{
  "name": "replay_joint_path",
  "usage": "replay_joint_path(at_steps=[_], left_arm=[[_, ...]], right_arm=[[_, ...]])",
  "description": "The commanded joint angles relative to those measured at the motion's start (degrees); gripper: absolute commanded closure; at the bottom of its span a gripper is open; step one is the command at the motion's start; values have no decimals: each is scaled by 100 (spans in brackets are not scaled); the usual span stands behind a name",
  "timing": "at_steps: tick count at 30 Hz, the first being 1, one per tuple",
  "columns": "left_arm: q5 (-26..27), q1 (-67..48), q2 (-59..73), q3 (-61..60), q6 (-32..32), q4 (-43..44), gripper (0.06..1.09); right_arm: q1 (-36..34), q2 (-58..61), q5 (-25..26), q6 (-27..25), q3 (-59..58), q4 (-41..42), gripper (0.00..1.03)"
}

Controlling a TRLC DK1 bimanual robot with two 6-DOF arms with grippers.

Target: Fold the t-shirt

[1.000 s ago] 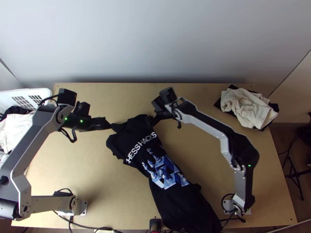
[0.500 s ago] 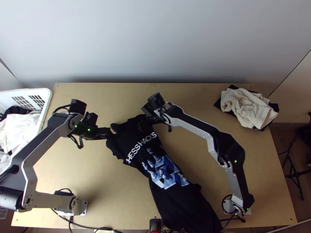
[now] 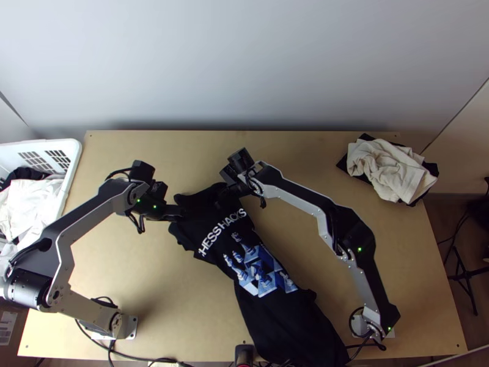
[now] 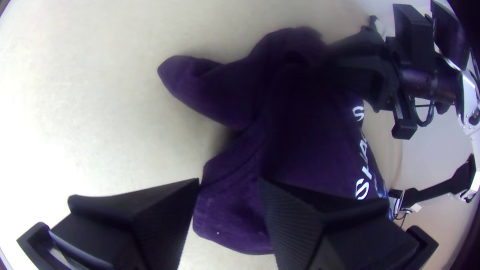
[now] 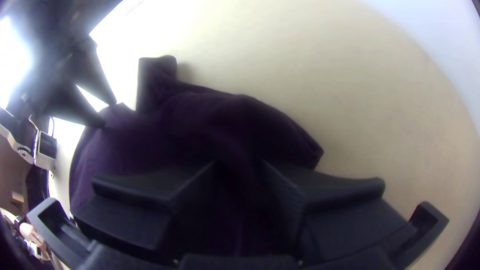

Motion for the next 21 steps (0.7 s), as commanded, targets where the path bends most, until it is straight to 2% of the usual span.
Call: replay_joint_path(at_steps=[1, 3, 10, 21], left_arm=[[-242, -51, 138, -37, -6, 274, 80], [-251, -51, 138, -11, -32, 380, 105], [-251, -59, -143, 262, -137, 265, 105], [-234, 2, -785, 1686, -313, -473, 105]], right_arm=[[-20, 145, 1, -127, 263, -364, 100], [-38, 119, 1, -136, 289, -435, 100], [-266, -338, 1, -136, 342, -584, 100], [-600, -1288, 1, -153, 746, -1120, 100]])
